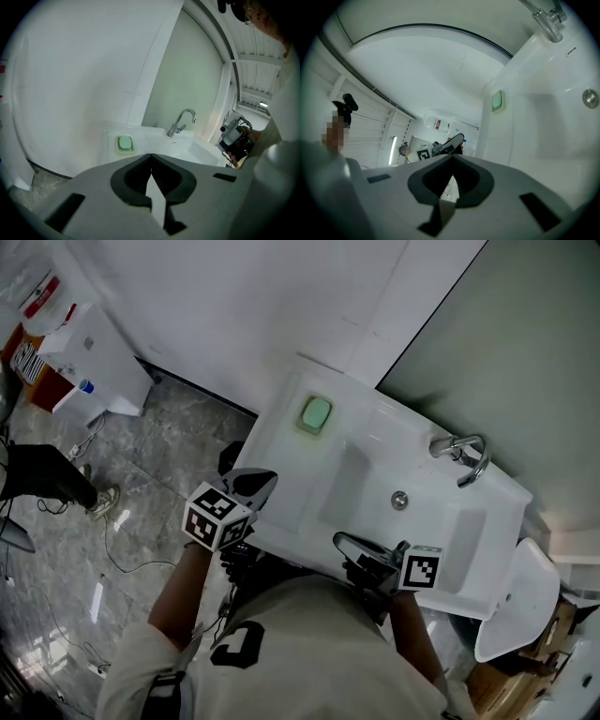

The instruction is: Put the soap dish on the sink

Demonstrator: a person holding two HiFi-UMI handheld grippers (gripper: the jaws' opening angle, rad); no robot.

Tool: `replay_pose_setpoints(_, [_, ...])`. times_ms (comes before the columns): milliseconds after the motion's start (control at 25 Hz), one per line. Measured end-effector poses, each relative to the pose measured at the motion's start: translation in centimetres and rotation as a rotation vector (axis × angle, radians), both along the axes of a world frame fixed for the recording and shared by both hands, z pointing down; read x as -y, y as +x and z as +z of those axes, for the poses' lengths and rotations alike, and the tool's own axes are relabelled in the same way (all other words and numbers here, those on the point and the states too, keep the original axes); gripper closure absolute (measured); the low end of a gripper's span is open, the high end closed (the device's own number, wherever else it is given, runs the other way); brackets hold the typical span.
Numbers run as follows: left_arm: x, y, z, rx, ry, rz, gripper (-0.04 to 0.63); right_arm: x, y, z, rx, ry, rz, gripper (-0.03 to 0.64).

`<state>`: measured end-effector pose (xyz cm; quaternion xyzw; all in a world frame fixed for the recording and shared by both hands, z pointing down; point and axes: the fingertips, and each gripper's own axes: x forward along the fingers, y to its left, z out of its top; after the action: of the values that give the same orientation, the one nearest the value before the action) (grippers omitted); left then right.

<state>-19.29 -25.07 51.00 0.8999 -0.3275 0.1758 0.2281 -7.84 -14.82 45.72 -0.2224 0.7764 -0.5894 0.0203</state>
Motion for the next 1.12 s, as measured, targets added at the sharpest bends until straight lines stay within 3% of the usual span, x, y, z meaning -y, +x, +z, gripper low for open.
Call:
replay_pose_setpoints(440, [-3.3,-1.6,0.2,-0.014,-0.011,0.078,0.575,-2.8,-3.6,-0.8,-0.024,0.060,0.014,0.614])
replay_pose_setpoints(760, [-4.7,-0.4,0.4,-0.030,-0.029,0.179,0.575,-3.6,-3.6,-0.2,-0.035,0.021,0.064,0.611])
replay_pose_setpoints(1120, [-7.5,1.6,-0.9,-0.023,-0.034,0.227,0.574,-4.7,-2.6,-0.8,-0.020,0.057,0.042,0.611])
